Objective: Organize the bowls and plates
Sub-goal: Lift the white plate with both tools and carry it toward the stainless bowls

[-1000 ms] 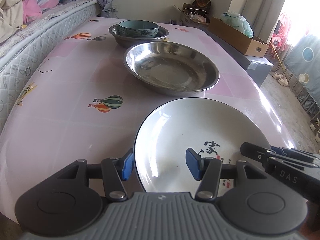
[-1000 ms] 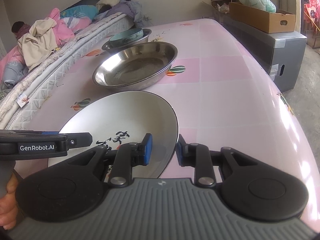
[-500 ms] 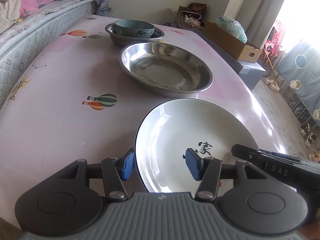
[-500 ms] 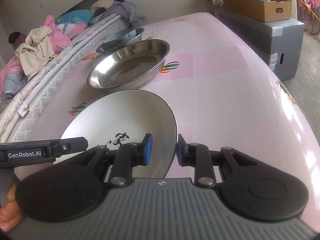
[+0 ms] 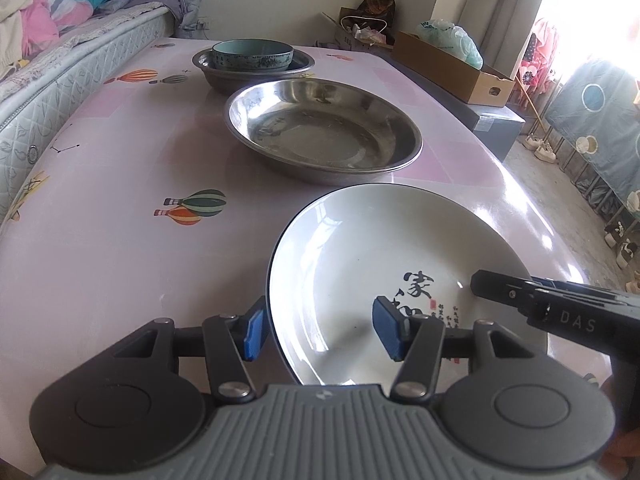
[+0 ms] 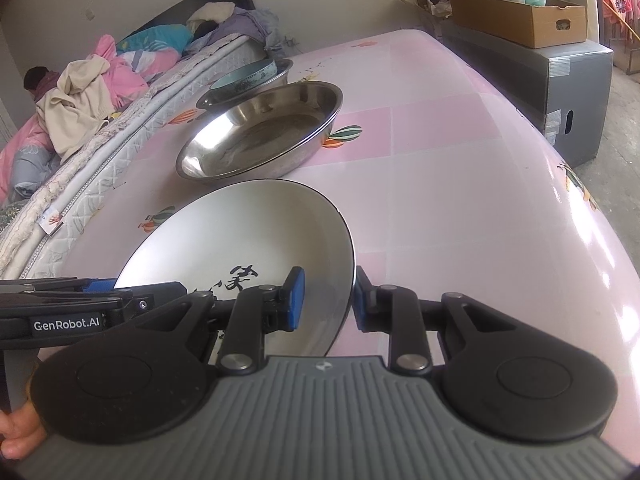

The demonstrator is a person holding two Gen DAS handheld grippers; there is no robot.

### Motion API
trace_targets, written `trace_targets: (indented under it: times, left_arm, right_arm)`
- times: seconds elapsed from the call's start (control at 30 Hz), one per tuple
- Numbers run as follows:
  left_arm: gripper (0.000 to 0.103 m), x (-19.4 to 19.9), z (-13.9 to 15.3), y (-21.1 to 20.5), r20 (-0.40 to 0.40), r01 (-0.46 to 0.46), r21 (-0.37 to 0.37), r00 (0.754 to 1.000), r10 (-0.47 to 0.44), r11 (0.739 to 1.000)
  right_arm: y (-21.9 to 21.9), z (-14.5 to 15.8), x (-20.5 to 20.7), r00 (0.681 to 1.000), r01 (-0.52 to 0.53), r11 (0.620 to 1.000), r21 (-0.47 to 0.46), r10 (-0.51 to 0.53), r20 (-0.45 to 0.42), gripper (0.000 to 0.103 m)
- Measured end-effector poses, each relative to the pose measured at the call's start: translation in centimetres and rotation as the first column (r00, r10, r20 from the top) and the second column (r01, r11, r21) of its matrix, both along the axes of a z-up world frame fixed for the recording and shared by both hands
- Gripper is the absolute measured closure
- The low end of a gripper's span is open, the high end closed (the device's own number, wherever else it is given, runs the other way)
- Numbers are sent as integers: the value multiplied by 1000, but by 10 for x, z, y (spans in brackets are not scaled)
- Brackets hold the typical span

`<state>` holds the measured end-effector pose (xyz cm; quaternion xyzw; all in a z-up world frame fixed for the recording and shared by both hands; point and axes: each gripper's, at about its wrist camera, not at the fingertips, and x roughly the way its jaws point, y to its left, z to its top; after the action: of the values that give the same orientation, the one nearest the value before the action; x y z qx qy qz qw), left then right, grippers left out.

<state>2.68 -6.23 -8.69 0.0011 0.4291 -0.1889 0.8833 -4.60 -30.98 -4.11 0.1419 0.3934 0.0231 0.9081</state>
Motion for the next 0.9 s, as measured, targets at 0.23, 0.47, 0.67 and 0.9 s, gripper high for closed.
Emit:
trace_targets:
  times: [0.23, 0.47, 0.67, 0.9]
  left_arm:
    - [46, 1, -2, -3, 23, 11, 16, 1000, -12, 1000]
    - [39, -4, -2, -11, 40, 5, 34, 999, -6, 999]
    - [40, -3, -1, -5, 24, -14, 4, 1000, 14, 1000]
    - [40, -2, 3, 0, 28, -37, -15, 999, 37, 999]
  right_arm:
    - [1, -1, 1, 1000, -3, 1000, -8, 3, 15, 78]
    - [3, -2, 1, 999, -31, 999, -13, 31, 35, 70]
    - [2, -1, -2, 999, -30, 999, 17, 30, 46, 69]
    - [8, 4, -4, 997, -43, 999, 1, 43, 58, 69]
